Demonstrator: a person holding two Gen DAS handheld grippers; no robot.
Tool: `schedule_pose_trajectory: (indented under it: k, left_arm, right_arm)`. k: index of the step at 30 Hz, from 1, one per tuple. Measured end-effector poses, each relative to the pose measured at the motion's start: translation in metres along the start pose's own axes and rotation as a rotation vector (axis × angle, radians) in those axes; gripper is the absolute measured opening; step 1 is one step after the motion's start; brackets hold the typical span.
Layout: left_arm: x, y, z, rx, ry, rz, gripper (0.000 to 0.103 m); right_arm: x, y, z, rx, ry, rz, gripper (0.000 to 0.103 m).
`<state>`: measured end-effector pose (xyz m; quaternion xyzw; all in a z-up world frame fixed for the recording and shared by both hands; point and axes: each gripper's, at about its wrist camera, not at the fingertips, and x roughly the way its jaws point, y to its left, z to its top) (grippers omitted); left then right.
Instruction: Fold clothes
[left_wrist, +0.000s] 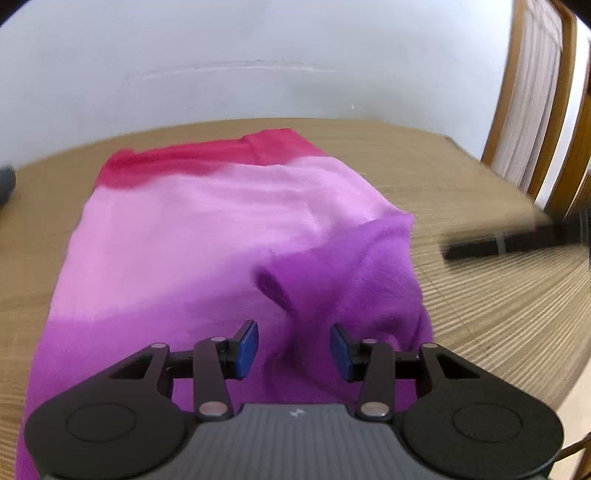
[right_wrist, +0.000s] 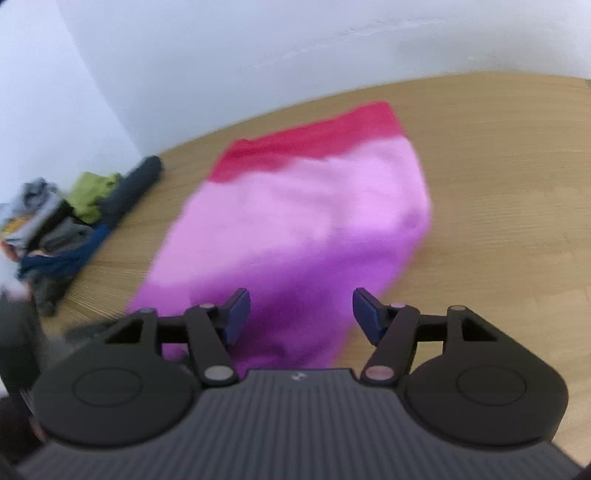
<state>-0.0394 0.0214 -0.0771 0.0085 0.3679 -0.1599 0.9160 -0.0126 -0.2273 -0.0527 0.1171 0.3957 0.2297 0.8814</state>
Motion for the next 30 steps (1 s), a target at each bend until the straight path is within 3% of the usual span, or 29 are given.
schedule_pose_trajectory:
  k: [4,7,13,15,17,18,21,24,27,30]
  left_arm:
    - [-0.009,0.017,-0.005,0.004,0.002,0.032,0.046]
    - [-0.011,0.032,-0.009,0.011,0.017,0.084,0.046]
    - [-0.017,0.068,-0.016,-0.064,0.049,0.108,0.047]
    - [-0.019,0.074,-0.022,-0.077,0.060,0.105,0.048]
    - [-0.019,0.077,-0.028,-0.078,0.073,0.110,0.049]
    - [-0.019,0.078,-0.031,-0.081,0.082,0.113,0.049]
    - [-0.020,0.078,-0.038,-0.049,0.084,0.123,0.050]
    - [-0.021,0.074,-0.041,0.006,0.078,0.136,0.052]
    - [-0.020,0.076,-0.040,0.004,0.082,0.134,0.054]
    - [-0.020,0.078,-0.040,0.019,0.086,0.138,0.057]
  right_arm:
    - [-0.002,0.008,-0.029,-0.014,-0.007,-0.075,0.065]
    - [0.011,0.038,-0.041,-0.156,0.015,-0.109,0.064]
    - [0.063,0.096,-0.056,-0.441,0.037,-0.202,0.063]
    - [0.084,0.103,-0.057,-0.474,0.079,-0.223,0.063]
    - [0.092,0.097,-0.053,-0.421,0.093,-0.220,0.061]
    - [0.095,0.093,-0.051,-0.386,0.097,-0.216,0.057]
    - [0.101,0.082,-0.044,-0.292,0.105,-0.213,0.019]
    - [0.096,0.074,-0.041,-0.248,0.092,-0.238,0.016]
    - [0.090,0.078,-0.047,-0.287,0.053,-0.282,0.011]
    - [0.075,0.079,-0.052,-0.290,-0.021,-0.368,0.006]
